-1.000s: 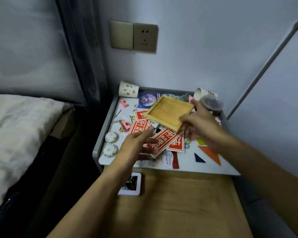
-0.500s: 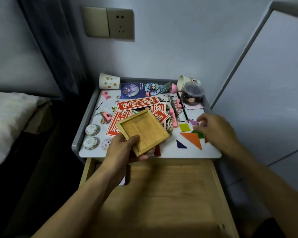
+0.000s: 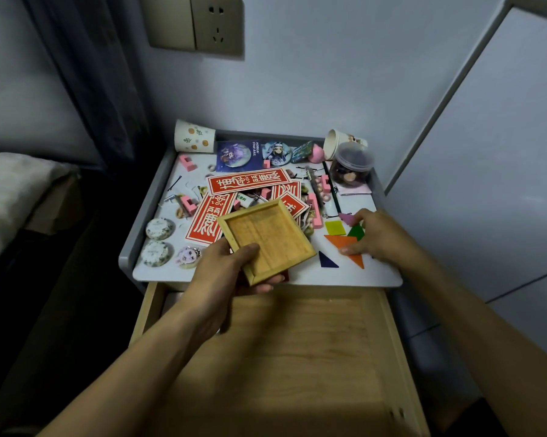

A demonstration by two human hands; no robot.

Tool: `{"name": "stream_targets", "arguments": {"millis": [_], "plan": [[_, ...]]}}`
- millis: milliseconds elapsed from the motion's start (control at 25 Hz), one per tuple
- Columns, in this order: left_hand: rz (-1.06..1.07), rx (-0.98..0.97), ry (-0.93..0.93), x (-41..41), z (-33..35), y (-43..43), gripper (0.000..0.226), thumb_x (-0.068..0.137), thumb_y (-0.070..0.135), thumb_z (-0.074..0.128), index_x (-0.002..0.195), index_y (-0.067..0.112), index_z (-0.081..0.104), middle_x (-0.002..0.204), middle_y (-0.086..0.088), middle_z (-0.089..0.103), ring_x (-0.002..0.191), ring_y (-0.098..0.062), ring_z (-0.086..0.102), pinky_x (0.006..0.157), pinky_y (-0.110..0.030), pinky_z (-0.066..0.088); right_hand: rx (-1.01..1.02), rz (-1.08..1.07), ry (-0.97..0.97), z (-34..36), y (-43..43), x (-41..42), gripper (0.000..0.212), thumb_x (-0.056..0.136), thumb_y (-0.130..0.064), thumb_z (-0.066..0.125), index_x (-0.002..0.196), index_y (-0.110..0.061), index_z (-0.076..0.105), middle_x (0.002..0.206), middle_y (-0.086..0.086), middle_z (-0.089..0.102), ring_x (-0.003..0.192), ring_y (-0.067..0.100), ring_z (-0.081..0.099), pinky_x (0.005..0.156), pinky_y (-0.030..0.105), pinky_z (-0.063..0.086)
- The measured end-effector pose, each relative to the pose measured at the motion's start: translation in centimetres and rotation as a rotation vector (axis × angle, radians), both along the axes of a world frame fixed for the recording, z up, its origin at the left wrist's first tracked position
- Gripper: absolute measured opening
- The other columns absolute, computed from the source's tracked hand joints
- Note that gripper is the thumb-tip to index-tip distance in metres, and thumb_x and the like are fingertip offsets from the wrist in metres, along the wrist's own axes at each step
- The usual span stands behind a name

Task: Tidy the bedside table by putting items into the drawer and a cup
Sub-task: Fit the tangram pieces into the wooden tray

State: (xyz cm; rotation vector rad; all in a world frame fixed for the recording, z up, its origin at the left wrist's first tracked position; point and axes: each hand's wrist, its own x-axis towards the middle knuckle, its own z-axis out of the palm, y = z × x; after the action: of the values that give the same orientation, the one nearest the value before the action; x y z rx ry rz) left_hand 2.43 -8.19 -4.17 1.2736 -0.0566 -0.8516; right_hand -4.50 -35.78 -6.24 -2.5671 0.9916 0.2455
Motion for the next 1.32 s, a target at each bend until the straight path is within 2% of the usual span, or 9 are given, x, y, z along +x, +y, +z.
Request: {"name": "stream_targets", "arguments": {"millis": [80, 240, 520, 720, 840, 920, 1040, 1200, 1320], "plan": [[-0.004, -0.001, 0.003, 0.0, 0.0, 0.0, 0.026, 0.100, 0.010, 0.050, 0.126, 0.008, 0.052, 0.101, -0.020, 0.072, 0.078, -0.040, 0.073, 0.056, -0.033, 0.061, 0.025, 0.016, 0.011, -0.1, 0.0, 0.4, 0.062, 0.062, -0.042, 0.088, 0.114, -0.029, 0.057, 0.120, 0.005, 0.050, 0.092, 0.020, 0.055, 0.067, 0.031, 0.047], [-0.016, -0.008, 0.000, 0.0, 0.0, 0.2, 0.025, 0.100, 0.010, 0.050, 0.125, 0.008, 0.053, 0.098, -0.020, 0.073, 0.077, -0.039, 0.073, 0.056, -0.033, 0.061, 0.048, 0.053, 0.054, 0.3, 0.3, 0.3, 0.047, 0.068, -0.040, 0.086, 0.104, -0.030, 0.057, 0.113, -0.001, 0.051, 0.096, 0.018, 0.051, 0.074, 0.032, 0.047], [-0.021, -0.010, 0.011, -0.1, -0.1, 0.3, 0.026, 0.098, 0.008, 0.054, 0.124, 0.008, 0.054, 0.099, -0.020, 0.073, 0.079, -0.039, 0.073, 0.059, -0.033, 0.061, 0.032, 0.059, 0.090, 0.0, 0.1, 0.5, 0.050, 0.067, -0.042, 0.085, 0.104, -0.029, 0.054, 0.118, 0.002, 0.051, 0.104, 0.020, 0.050, 0.080, 0.032, 0.046], [-0.007, 0.002, -0.003, -0.1, -0.2, 0.3, 0.034, 0.092, 0.001, 0.060, 0.124, 0.010, 0.056, 0.102, -0.017, 0.073, 0.078, -0.033, 0.074, 0.059, -0.030, 0.061, 0.097, -0.004, -0.124, 1.1, 1.0, 0.3, 0.041, 0.073, -0.020, 0.084, 0.105, -0.023, 0.058, 0.119, 0.005, 0.056, 0.080, 0.017, 0.054, 0.052, 0.026, 0.040], [0.015, 0.017, -0.001, 0.0, -0.1, 0.4, 0.034, 0.093, 0.001, 0.059, 0.123, 0.016, 0.057, 0.101, -0.013, 0.073, 0.074, -0.029, 0.074, 0.056, -0.027, 0.059, 0.086, -0.084, -0.286, 3.2, 2.3, -0.8, 0.039, 0.084, -0.016, 0.074, 0.118, -0.022, 0.056, 0.116, 0.004, 0.054, 0.073, 0.013, 0.053, 0.047, 0.021, 0.039], [0.023, 0.014, 0.025, 0.0, 0.0, 0.4, 0.028, 0.096, 0.004, 0.054, 0.119, 0.020, 0.056, 0.101, -0.014, 0.073, 0.072, -0.029, 0.074, 0.055, -0.028, 0.059, 0.096, -0.067, -0.450, 4.3, 3.6, -1.7, 0.036, 0.090, -0.020, 0.068, 0.124, -0.022, 0.054, 0.118, -0.003, 0.051, 0.083, 0.013, 0.056, 0.050, 0.016, 0.040], [-0.011, -0.014, 0.080, -0.3, 0.3, 0.1, 0.018, 0.101, 0.010, 0.048, 0.115, 0.018, 0.056, 0.096, -0.017, 0.075, 0.071, -0.031, 0.074, 0.058, -0.031, 0.059, 0.403, 0.114, -0.632, 4.8, 6.6, -2.1, 0.031, 0.092, -0.021, 0.064, 0.122, -0.021, 0.056, 0.122, -0.004, 0.057, 0.101, 0.014, 0.061, 0.070, 0.024, 0.056], [-0.130, 0.006, 0.026, -0.9, 0.2, 0.0, 0.026, 0.102, 0.028, 0.048, 0.119, 0.012, 0.059, 0.096, -0.018, 0.075, 0.065, -0.026, 0.072, 0.052, -0.026, 0.055, 0.401, 0.480, -0.422, 4.0, 8.4, -1.3, 0.026, 0.092, -0.019, 0.064, 0.114, -0.030, 0.056, 0.116, -0.009, 0.056, 0.104, 0.006, 0.056, 0.078, 0.022, 0.051], [-0.216, 0.064, -0.085, -0.9, 0.0, 0.3, 0.028, 0.097, 0.027, 0.055, 0.119, 0.011, 0.060, 0.094, -0.017, 0.075, 0.061, -0.023, 0.070, 0.049, -0.024, 0.053, 0.431, 0.542, -0.322, 3.7, 8.2, -1.2, 0.028, 0.092, -0.021, 0.064, 0.118, -0.032, 0.056, 0.118, -0.011, 0.054, 0.108, 0.005, 0.052, 0.083, 0.023, 0.048]]}}
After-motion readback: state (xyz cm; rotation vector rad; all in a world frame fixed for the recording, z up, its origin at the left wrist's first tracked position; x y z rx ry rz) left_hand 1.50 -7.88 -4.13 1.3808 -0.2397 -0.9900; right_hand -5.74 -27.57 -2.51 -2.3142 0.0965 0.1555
